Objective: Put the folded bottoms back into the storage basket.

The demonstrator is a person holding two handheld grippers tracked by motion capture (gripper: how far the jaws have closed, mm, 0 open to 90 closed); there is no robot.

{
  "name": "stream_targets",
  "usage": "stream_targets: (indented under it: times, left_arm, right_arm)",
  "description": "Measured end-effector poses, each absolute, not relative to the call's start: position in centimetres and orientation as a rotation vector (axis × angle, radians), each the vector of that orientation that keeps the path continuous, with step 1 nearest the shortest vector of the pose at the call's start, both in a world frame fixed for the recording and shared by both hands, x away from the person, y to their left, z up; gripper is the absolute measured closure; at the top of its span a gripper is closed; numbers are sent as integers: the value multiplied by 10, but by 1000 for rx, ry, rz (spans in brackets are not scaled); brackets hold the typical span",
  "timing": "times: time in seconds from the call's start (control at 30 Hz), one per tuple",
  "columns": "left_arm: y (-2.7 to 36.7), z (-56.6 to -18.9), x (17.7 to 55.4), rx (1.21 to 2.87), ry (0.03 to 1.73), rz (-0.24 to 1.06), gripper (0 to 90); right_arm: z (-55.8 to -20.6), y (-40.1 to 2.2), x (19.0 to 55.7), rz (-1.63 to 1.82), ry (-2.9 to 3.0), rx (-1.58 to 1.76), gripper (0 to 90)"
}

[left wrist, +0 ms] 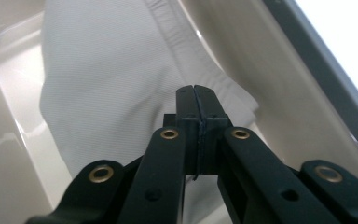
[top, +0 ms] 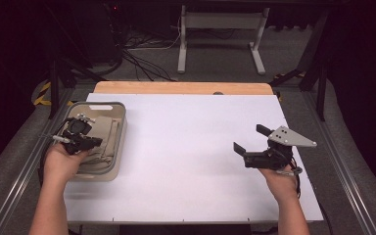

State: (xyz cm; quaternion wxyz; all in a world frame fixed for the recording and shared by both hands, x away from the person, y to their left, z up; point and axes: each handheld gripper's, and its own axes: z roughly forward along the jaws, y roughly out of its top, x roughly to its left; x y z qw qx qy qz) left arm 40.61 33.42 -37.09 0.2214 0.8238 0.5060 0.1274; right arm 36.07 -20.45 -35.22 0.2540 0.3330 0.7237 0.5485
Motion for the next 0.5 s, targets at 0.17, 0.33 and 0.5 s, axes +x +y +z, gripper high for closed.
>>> stream_targets:
  times: [0.17, 0.33, 0.5]
  left_arm:
    - [329, -367, 400, 2314, 1390, 369, 896]
    - [325, -367, 396, 2364, 1398, 379, 891]
    - [325, -368, 391, 2388, 1407, 379, 839]
  right_arm:
    - [-352, -204, 360, 1492, 1968, 906, 14]
    - [-352, -205, 360, 1494, 1968, 906, 14]
    - [-352, -205, 360, 1495, 1967, 906, 14]
